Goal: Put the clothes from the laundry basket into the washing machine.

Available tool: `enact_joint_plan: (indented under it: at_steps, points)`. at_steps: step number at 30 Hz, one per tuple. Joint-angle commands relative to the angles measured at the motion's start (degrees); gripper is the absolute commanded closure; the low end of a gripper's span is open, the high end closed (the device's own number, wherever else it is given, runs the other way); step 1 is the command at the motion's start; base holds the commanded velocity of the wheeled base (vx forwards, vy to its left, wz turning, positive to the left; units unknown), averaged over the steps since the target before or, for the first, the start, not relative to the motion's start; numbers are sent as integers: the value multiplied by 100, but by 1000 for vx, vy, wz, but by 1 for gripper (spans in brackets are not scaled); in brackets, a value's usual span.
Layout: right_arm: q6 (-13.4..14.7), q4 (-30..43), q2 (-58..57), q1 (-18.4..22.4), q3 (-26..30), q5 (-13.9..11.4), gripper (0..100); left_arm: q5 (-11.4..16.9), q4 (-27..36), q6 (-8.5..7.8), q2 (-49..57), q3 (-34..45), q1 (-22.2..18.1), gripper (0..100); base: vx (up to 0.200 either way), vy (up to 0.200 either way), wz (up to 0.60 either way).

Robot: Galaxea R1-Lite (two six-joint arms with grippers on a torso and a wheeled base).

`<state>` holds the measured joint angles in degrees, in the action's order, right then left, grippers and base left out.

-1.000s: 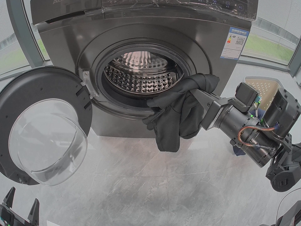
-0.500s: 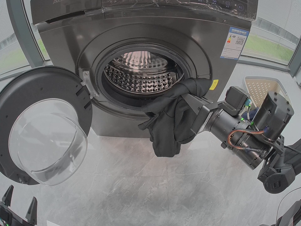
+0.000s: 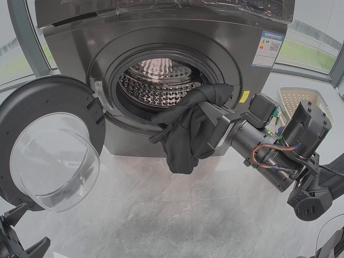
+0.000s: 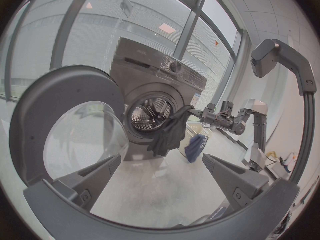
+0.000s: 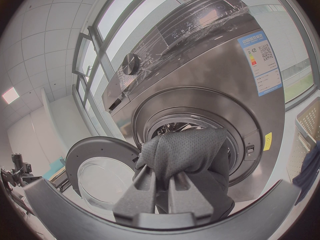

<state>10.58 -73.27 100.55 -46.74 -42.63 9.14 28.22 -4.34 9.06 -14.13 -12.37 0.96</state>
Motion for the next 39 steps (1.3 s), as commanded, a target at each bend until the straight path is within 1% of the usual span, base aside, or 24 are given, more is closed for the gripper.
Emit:
enact_joint_plan:
  at_steps: [1, 2, 3, 5, 6, 8, 9, 11, 12, 14, 16, 17, 18, 19, 21, 24, 27, 31, 34, 35, 36, 37, 38, 39]
  points:
    - [-3, 32, 105, -19, -88, 9, 100, 597, -454, -167, -1505, -2, 97, 0, 0, 0, 0]
    - [-3, 49, 105, -28, -123, 0, 100, 632, -638, -203, -1813, 7, 115, 0, 0, 0, 0]
    - [-3, 49, 105, -28, -131, 0, 100, 641, -673, -211, -1857, 7, 123, 0, 0, 0, 0]
    - [5, 40, 167, -19, -193, -9, 100, 641, -1394, -238, -2727, 60, 273, 0, 0, 0, 0]
    - [32, -12, 202, -19, -184, -79, 100, 632, -1675, -220, -2990, 77, 378, 0, 0, 0, 0]
    - [67, -12, 237, -19, -175, -88, 100, 562, -2009, -203, -3377, 86, 598, 0, 0, 0, 0]
    - [67, -12, 281, -19, -184, -71, 100, 500, -2212, -194, -3641, 86, 827, 0, 0, 0, 0]
    - [40, -4, 343, -19, -211, -18, 100, 342, -2379, -167, -3869, 60, 1108, 0, 0, 0, 0]
    - [23, 5, 387, -2, -255, 9, 100, 149, -2502, -132, -4080, 24, 1371, 0, 0, 0, 0]
    - [23, 58, 404, -11, -334, 105, 100, -150, -2756, -71, -4537, -37, 1697, 0, 0, 0, 0]
    - [40, 67, 422, -19, -448, 193, 100, -300, -3099, -53, -4959, -55, 1820, 0, 0, 0, 0]
    - [67, 58, 457, -28, -501, 193, 100, -308, -3328, -44, -5188, -46, 1855, 0, 0, 0, 0]
    - [67, 58, 457, -28, -501, 193, 100, -308, -3328, -44, -5188, -46, 1855, 0, 0, 0, 0]
    - [84, 49, 501, -37, -571, 193, 100, -317, -3758, -18, -5566, -55, 1952, 0, 0, 0, 0]
    - [93, 23, 510, -63, -615, 184, 100, -335, -4171, 8, -5952, -99, 2013, 0, 0, 0, 0]
    - [84, -4, 510, -72, -668, 176, 100, -326, -4514, 26, -6480, -195, 2022, 0, 0, 0, 0]
    - [84, -4, 501, -81, -694, 158, 100, -308, -4655, 52, -6840, -274, 2031, 0, 0, 0, 0]
    - [84, -4, 501, -81, -782, 140, 100, -282, -5129, 87, -7631, -520, 2180, 0, 0, 0, 0]
    - [84, -4, 501, -90, -756, 149, 100, -326, -5411, 272, -7930, -608, 2391, 0, 0, 0, 0]
    - [84, -4, 483, -116, -738, 149, 100, -326, -5551, 404, -8053, -661, 2514, 0, 0, 0, 0]
    - [84, -4, 483, -116, -738, 149, 100, -326, -5551, 404, -8053, -661, 2514, 0, 0, 0, 0]
    - [93, -12, 466, -116, -720, 158, 100, -335, -5754, 624, -8158, -758, 2620, 0, 0, 0, 0]
    - [93, -12, 466, -116, -712, 158, 100, -344, -5877, 685, -8238, -819, 2681, 0, 0, 0, 0]
    - [93, -12, 466, -116, -712, 158, 100, -344, -5877, 685, -8238, -819, 2681, 0, 0, 0, 0]
